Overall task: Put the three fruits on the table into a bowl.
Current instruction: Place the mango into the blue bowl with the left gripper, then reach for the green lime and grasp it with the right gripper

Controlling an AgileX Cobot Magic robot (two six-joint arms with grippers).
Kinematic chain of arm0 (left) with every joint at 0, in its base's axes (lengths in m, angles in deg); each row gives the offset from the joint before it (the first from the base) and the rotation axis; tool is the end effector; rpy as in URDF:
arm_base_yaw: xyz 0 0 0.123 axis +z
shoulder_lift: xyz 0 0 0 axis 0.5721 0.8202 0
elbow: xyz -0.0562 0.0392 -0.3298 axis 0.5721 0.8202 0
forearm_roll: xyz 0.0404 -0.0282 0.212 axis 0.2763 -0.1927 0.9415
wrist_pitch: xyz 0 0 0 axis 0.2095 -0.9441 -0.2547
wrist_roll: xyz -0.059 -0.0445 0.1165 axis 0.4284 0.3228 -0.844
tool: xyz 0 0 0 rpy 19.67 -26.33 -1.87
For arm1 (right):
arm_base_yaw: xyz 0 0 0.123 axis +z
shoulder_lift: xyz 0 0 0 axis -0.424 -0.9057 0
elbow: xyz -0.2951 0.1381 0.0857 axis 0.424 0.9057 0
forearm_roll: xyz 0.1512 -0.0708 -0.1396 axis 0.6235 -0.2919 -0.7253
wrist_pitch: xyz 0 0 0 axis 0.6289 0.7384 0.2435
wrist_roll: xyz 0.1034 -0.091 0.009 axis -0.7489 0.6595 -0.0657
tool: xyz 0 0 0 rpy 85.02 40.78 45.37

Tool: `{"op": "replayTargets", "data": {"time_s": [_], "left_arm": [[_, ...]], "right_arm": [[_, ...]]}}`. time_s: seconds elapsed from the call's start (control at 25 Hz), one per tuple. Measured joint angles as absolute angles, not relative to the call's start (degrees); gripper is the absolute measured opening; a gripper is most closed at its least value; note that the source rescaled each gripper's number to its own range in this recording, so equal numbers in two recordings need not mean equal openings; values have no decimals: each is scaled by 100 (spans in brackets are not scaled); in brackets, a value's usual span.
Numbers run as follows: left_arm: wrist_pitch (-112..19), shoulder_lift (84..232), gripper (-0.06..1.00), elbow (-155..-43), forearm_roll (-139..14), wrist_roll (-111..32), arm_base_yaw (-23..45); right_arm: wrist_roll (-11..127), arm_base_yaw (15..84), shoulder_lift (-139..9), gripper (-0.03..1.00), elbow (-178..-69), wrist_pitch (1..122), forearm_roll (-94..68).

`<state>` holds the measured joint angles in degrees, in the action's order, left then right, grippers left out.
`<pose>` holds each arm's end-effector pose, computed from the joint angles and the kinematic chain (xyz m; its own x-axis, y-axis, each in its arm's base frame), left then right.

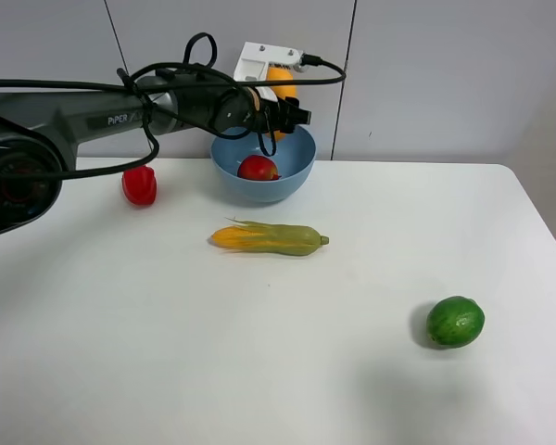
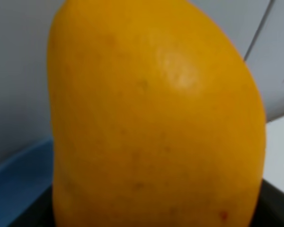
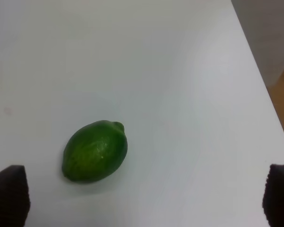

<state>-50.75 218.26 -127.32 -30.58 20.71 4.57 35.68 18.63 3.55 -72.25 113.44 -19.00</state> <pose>0.5127 -0.2925 0.2208 -0.4754 0.1126 -0.8725 0.4055 0.9082 -0.1038 -0.0364 0.0077 0.2431 -0.5239 0.0616 -0.8495 0.0915 0.9957 0.0158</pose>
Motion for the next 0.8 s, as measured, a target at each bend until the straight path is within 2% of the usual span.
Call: {"op": "replayTargets", "data": {"time_s": [0.24, 0.28, 0.32, 0.36, 0.4, 0.44, 0.48, 0.52, 0.64, 0.8], "left_arm": [[-5459, 21874, 2, -12743, -3158, 2071, 457], [-5459, 21874, 10, -12743, -3158, 2071, 457], [-5438, 21874, 28, -12743, -3158, 2071, 457], [-5387, 21874, 60, -12748, -3164, 2071, 467], [-5367, 21874, 75, -12763, -3171, 2105, 467], [-5361, 21860, 86, -12769, -3189, 2153, 474], [-5374, 21845, 91, -12781, -3203, 2213, 474], [-5449, 21799, 95, -12780, -3219, 2312, 474], [-5903, 21512, 98, -12780, -3249, 2410, 467], [-7415, 20612, 98, -12780, -3256, 2247, 440]], "right_arm": [[3568, 1863, 355, 99, -7225, 11344, -1900], [3568, 1863, 355, 99, -7225, 11344, -1900], [3568, 1863, 355, 99, -7225, 11344, -1900], [3568, 1863, 355, 99, -7225, 11344, -1900], [3568, 1863, 355, 99, -7225, 11344, -1900], [3568, 1863, 355, 99, -7225, 11344, -1900], [3568, 1863, 355, 99, -7225, 11344, -1900], [3568, 1863, 355, 99, -7225, 11344, -1900], [3568, 1863, 355, 99, -7225, 11344, -1900], [3568, 1863, 355, 99, -7225, 11344, -1900]]}}
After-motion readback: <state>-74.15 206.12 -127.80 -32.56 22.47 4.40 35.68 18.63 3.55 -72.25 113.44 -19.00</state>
